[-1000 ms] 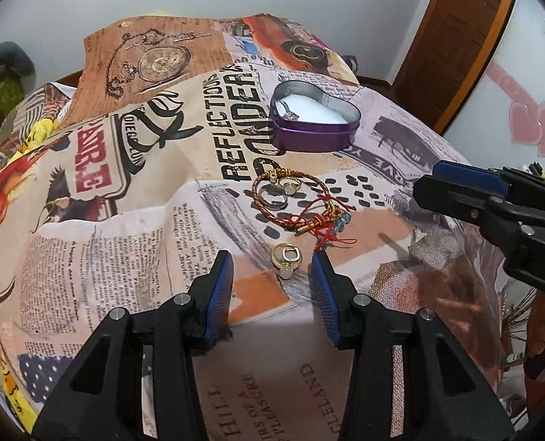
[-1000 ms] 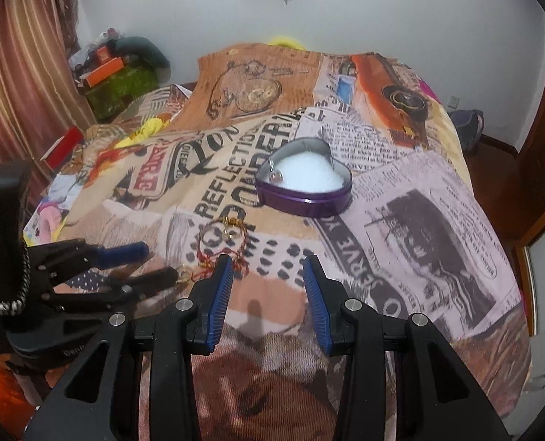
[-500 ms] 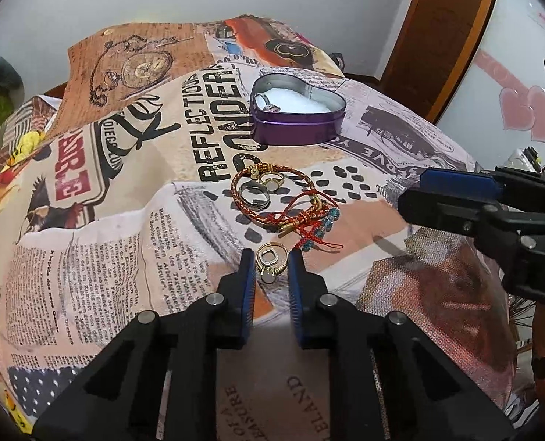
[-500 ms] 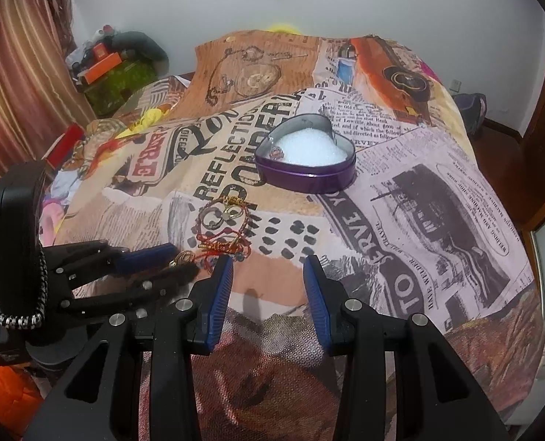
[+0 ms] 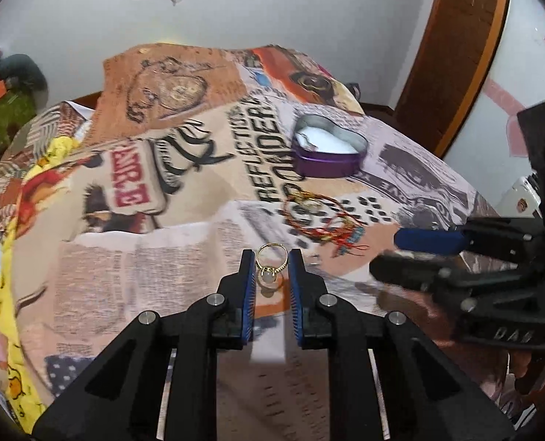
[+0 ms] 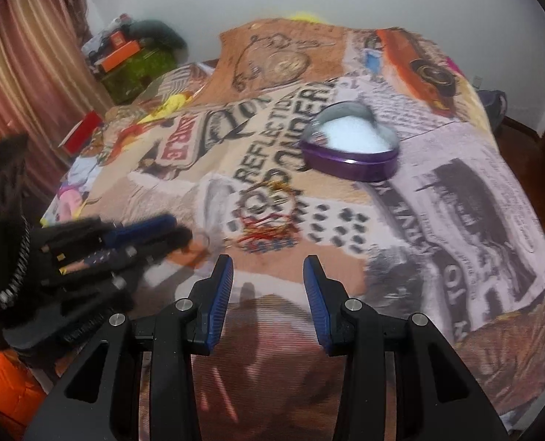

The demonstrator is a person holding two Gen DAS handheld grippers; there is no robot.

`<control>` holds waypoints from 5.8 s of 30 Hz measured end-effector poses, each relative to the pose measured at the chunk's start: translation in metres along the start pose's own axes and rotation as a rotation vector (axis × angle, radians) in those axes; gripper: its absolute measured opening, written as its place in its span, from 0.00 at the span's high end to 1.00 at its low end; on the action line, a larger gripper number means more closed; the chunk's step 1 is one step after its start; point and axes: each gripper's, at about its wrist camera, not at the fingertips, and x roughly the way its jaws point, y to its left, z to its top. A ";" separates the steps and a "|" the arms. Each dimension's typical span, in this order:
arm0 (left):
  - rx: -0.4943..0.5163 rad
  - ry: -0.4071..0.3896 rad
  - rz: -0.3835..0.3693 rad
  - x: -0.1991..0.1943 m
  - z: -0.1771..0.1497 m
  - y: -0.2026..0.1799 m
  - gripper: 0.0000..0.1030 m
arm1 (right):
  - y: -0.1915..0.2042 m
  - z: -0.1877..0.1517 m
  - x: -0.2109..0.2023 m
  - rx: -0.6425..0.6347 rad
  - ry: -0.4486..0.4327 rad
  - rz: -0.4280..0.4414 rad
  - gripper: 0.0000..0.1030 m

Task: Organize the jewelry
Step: 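Move the open left tool back to the jewelry pile, then close the left tool on a gold ring beside the bracelets, then carry the gold ring in the left tool into the heart tin and release, then move the open left tool back to the jewelry pile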

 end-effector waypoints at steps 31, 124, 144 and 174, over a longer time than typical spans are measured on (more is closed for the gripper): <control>-0.042 -0.049 -0.067 -0.012 -0.019 0.029 0.84 | 0.042 0.016 0.057 -0.090 0.100 -0.146 0.88; 0.063 -0.091 -0.065 0.066 0.121 -0.053 0.84 | -0.074 0.080 -0.031 0.038 -0.286 -0.071 0.91; 0.069 0.052 -0.110 0.129 0.136 -0.043 0.84 | -0.095 0.084 0.037 0.019 -0.105 -0.007 0.91; 0.094 -0.030 -0.005 0.058 0.124 -0.033 0.79 | -0.069 0.086 0.022 -0.056 -0.098 -0.087 0.73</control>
